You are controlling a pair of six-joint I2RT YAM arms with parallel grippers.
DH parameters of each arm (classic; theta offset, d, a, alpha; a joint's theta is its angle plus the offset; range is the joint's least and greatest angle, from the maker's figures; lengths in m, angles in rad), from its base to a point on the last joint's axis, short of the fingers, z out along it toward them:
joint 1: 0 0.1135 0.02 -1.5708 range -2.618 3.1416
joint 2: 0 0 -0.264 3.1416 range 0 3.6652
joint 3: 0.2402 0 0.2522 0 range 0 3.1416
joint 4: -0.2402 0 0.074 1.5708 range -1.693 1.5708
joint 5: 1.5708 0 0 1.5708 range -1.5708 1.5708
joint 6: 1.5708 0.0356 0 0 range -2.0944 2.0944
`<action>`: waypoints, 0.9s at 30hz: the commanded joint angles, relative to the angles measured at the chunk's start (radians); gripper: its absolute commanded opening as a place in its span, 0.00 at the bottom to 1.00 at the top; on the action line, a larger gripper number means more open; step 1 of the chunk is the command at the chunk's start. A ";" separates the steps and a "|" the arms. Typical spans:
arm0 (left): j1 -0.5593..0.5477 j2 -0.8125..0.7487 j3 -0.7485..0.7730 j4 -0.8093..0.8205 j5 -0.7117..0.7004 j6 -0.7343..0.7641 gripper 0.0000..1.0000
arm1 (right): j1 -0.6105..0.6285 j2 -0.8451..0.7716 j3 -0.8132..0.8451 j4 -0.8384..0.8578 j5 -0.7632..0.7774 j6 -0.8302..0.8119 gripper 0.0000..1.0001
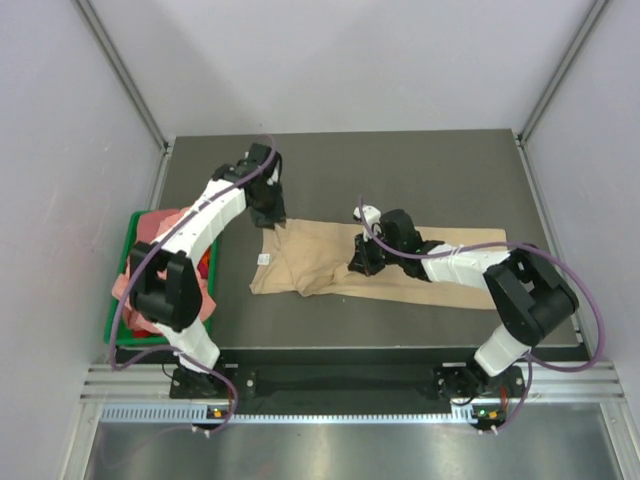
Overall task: Fold and stack the t-shirts
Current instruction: Fold the tshirt
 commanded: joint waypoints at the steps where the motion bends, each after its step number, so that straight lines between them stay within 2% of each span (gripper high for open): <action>1: 0.094 0.108 0.142 0.015 -0.035 0.006 0.34 | 0.018 -0.049 -0.017 0.067 0.003 -0.006 0.00; 5: 0.151 0.281 0.245 0.061 -0.054 0.020 0.27 | 0.018 -0.058 -0.027 0.081 0.007 0.007 0.00; 8: 0.189 0.377 0.302 0.105 0.037 0.032 0.26 | 0.016 -0.069 -0.034 0.084 0.011 0.013 0.00; 14: 0.218 0.471 0.359 0.171 0.078 0.043 0.29 | 0.016 -0.074 -0.035 0.073 0.011 0.009 0.00; 20: 0.235 0.527 0.351 0.178 0.097 0.040 0.28 | 0.016 -0.074 -0.051 0.078 0.026 0.012 0.00; 24: 0.235 0.537 0.314 0.176 0.080 0.021 0.16 | 0.016 -0.066 -0.051 0.075 0.042 0.012 0.00; 27: 0.235 0.544 0.306 0.161 0.013 0.009 0.11 | 0.018 -0.072 -0.054 0.072 0.054 0.012 0.00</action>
